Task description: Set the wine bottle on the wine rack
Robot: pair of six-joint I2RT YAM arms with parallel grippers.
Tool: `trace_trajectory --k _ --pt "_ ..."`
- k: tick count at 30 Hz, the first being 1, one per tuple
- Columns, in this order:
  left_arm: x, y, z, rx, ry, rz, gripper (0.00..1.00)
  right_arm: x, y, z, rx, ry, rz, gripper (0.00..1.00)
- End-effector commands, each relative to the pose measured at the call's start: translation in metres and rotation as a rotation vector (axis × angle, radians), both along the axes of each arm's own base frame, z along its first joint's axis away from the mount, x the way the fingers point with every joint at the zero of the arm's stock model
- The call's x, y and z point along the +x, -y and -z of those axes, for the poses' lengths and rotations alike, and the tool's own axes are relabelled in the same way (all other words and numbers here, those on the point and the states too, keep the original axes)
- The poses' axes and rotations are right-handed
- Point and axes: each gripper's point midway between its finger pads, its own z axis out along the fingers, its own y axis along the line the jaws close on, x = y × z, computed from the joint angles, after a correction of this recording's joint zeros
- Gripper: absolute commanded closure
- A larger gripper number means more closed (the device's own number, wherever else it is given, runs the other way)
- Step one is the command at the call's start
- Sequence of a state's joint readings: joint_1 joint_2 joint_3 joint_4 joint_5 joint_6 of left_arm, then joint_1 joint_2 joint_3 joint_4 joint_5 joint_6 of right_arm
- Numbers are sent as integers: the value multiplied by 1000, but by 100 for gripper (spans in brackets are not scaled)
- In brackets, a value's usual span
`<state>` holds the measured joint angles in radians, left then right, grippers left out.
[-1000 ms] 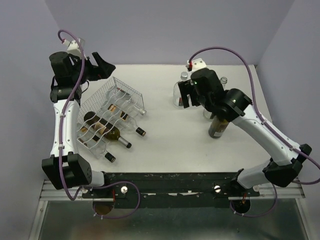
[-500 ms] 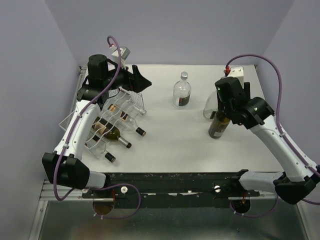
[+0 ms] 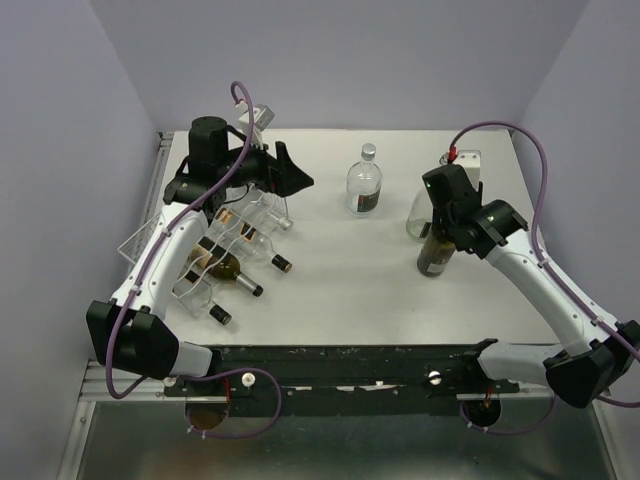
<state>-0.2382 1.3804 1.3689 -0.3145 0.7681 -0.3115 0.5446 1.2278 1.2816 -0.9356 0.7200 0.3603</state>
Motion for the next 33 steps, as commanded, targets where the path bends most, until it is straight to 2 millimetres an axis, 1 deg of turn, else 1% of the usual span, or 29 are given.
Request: trace_trajectory --k 1,3,4,6,8,10,13,14,17,20,24,27,28,30,33 --pt "-12 9 0 -21 4 52 1 6 -3 -13 73 87 20 49" --pt "-14 13 3 -19 8 64 1 7 -4 -19 77 114 0 52" --pt "-15 15 4 -16 12 68 1 9 -7 -22 79 122 -34 56" --pt "-16 18 8 -5 11 76 1 9 -11 -29 92 131 -65 68" --pt "-15 21 12 9 7 75 1 9 -15 -33 102 128 -92 86" --pt "-15 24 13 18 8 80 1 9 -20 -38 122 123 -115 99" --pt "-16 29 13 21 22 93 1 8 -34 -51 184 139 -179 99" --pt "-17 31 14 25 33 100 1 8 -41 -55 212 141 -213 99" --pt "-26 41 16 42 104 135 1 5 -60 -73 299 168 -301 99" --pt "-37 52 26 67 173 181 1 -1 -84 -92 413 186 -398 100" --pt "-49 64 42 75 190 233 1 -13 -120 -112 596 184 -530 99" --pt "-64 73 54 66 211 294 1 -24 -147 -124 740 167 -623 99" --pt "-73 79 57 61 222 336 1 -26 -155 -128 784 161 -648 99" --pt "-86 87 63 69 243 401 1 -31 -169 -133 864 146 -693 99" --pt "-96 92 70 81 265 449 1 -37 -186 -140 960 131 -751 99"
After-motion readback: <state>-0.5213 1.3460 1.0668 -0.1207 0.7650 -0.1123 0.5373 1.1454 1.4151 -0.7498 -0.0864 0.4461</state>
